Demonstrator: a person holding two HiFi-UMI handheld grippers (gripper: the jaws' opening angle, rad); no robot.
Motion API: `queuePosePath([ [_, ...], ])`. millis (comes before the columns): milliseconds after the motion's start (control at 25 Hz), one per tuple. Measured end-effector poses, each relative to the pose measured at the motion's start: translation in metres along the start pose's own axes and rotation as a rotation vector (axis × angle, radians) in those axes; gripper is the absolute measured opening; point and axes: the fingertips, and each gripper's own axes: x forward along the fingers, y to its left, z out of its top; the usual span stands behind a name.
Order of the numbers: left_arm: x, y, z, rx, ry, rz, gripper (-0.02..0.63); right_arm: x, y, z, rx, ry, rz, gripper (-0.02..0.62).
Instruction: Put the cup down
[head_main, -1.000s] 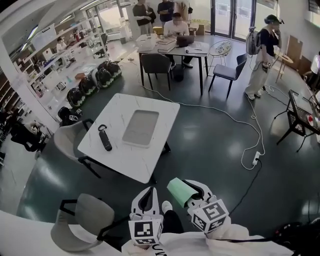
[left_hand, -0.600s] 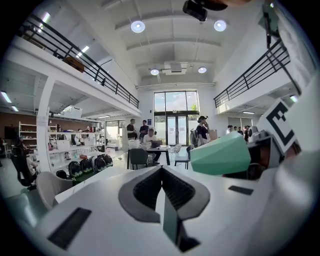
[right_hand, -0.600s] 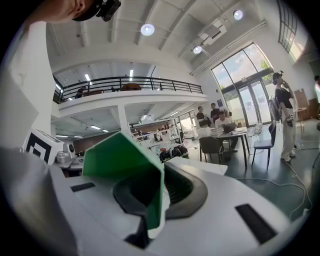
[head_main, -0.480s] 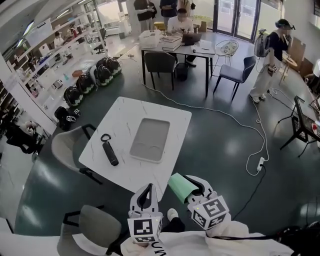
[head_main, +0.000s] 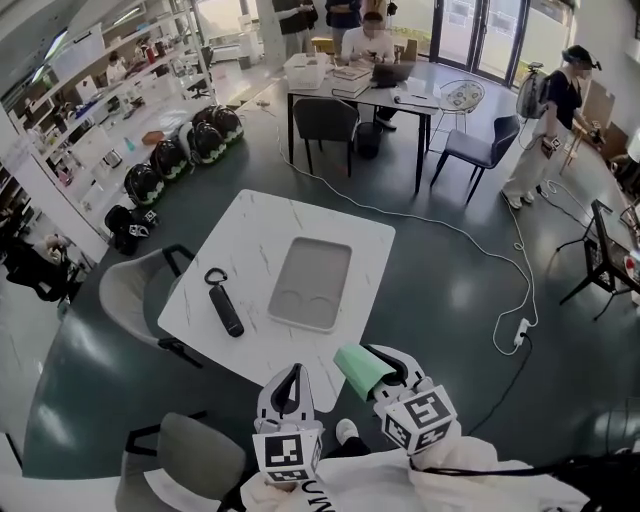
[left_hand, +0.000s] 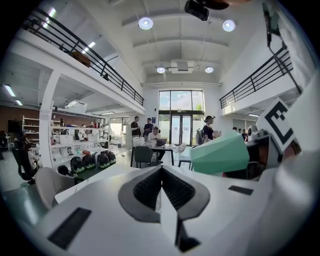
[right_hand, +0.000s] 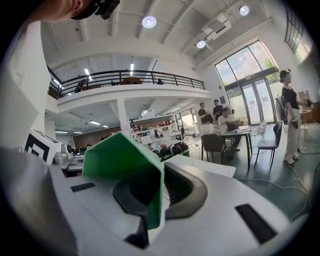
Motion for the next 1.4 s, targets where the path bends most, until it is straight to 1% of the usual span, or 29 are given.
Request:
queuePosePath([
  [200, 0.002, 0.017, 0.006, -0.005, -0.014, 0.008, 0.009, 0.010, 0.005, 0.008, -0.008, -0.003, -0.003, 0.021],
  [400, 0.001, 0.025, 0.014, -0.006, -0.030, 0.017, 0.009, 0.016, 0.007, 0.019, -0.018, -0.019, -0.007, 0.021],
  [720, 0.010, 0.037, 0.015, 0.003, -0.022, 0.043, 0.009, 0.033, 0.004, 0.029, -0.030, -0.036, 0.009, 0.021],
  [1120, 0.027, 0.057, 0.012, -0.006, -0.008, 0.102, 0.009, 0.069, 0.000, 0.029, -0.034, -0.009, 0.066, 0.021],
  [1400, 0.055, 0.071, 0.012, -0.016, 0.007, 0.132, 0.009, 0.102, -0.011, 0.025, -0.035, 0.034, 0.099, 0.021],
])
